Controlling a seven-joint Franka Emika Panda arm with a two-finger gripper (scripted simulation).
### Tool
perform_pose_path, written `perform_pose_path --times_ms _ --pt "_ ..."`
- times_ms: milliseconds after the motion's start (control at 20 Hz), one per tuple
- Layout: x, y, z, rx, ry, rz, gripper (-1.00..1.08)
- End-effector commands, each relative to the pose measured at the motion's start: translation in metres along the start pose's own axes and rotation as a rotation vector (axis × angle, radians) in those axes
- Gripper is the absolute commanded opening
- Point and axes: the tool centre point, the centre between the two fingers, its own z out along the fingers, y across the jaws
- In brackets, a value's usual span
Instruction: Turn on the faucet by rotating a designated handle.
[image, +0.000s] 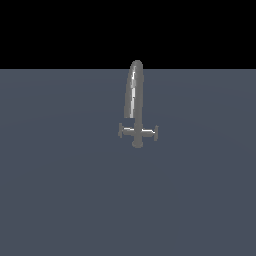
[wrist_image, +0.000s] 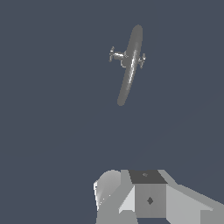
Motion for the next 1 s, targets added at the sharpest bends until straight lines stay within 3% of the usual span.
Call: perform_pose_path --times_ms 0,50,100,150,200,250,300,350,400,450,500,550,600,650,700,750,800,850,900,950 --pt "-0.012 0.013 0.025 0.011 -0.09 0.03 -0.22" --pt "-0.01 0.013 0.046 0.02 -0.126 0.015 -0.01" --pt "-0.012 0.017 0.057 0.074 -0.149 0.03 -0.11" --pt "-0.008 0.014 0.069 0.048 -0.188 -0.008 -0.09" --pt "-0.005 0.034 0.09 0.037 -0.205 0.021 -0.23" --pt "0.0 0.024 0.107 0.029 -0.221 0.008 -0.26" --pt "-0.002 0.053 0.123 0.046 -0.24 0.088 -0.32" --pt "0.004 0.03 0.135 0.017 -0.271 0.001 -0.33" --pt "0.0 0.03 0.157 0.033 -0.307 -0.022 -0.34" --pt "0.012 0.033 0.16 0.039 -0.286 -0.04 -0.37" --pt "0.025 0.008 0.168 0.017 -0.287 -0.138 -0.43" --pt "0.025 0.004 0.168 0.014 -0.287 -0.15 -0.43" --pt "0.027 0.056 0.181 0.04 -0.282 -0.054 -0.26" --pt "0.026 0.06 0.181 0.044 -0.282 -0.042 -0.26" --pt "0.045 0.035 0.186 0.032 -0.272 -0.141 -0.18" --pt "0.044 0.02 0.184 0.027 -0.266 -0.189 -0.18" --pt "0.037 0.061 0.201 0.054 -0.29 -0.095 0.05" --pt "0.037 0.062 0.201 0.054 -0.29 -0.094 0.05" --pt "0.048 0.051 0.211 0.029 -0.289 -0.191 0.26" --pt "0.049 0.044 0.211 0.024 -0.288 -0.21 0.26"
